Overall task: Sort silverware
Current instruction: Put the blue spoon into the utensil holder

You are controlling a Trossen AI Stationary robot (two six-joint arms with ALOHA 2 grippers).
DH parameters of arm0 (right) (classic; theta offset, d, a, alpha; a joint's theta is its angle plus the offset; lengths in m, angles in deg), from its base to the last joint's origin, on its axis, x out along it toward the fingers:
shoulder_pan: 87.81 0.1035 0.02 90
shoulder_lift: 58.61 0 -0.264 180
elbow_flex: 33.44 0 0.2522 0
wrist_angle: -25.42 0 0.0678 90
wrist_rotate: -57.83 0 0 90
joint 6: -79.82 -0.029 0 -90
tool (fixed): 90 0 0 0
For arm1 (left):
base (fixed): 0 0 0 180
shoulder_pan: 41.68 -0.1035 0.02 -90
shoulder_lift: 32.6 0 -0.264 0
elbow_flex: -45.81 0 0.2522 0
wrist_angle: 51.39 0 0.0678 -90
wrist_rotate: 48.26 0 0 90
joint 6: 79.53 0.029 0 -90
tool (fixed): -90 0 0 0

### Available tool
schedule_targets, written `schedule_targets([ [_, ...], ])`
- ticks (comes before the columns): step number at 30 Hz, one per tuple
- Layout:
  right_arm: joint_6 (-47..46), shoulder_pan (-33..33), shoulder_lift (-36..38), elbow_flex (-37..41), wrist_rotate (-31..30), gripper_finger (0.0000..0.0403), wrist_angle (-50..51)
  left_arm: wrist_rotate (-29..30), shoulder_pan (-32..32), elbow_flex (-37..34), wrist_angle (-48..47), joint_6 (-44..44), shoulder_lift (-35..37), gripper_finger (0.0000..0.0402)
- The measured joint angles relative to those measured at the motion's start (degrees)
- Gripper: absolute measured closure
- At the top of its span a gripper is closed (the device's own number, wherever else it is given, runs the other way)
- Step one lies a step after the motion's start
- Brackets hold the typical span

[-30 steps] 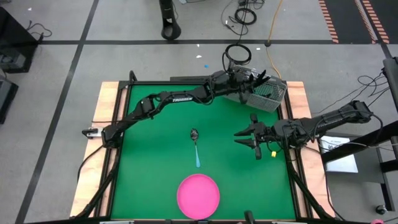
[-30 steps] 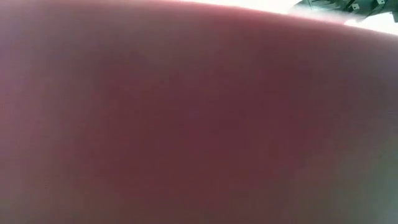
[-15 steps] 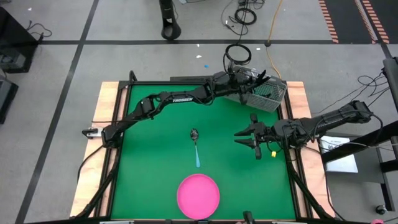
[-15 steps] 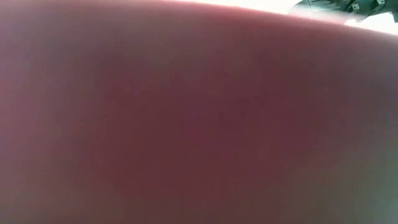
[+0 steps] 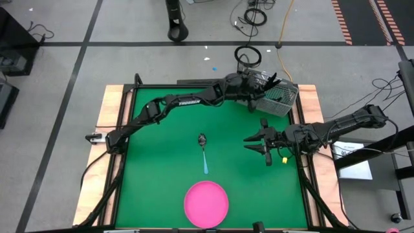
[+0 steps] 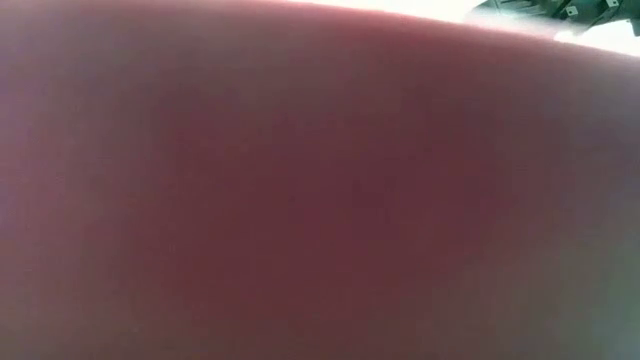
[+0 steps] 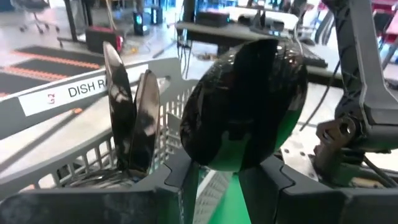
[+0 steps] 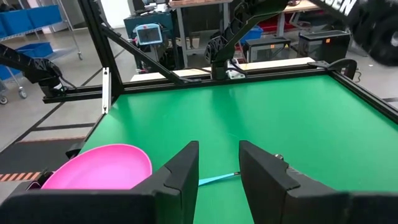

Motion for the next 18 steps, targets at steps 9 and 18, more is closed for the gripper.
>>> schedule_targets([
  [9, -0.7, 0.0, 0.0, 0.0, 0.0, 0.03, 0.0, -3.5, -0.1, 5.9, -12.0, 0.0, 0.1, 0.0296],
  [18, -1.5, 0.0, 0.0, 0.0, 0.0, 0.03, -0.9, -3.7, -0.1, 7.1, -16.0, 1.7, 0.1, 0.0296],
])
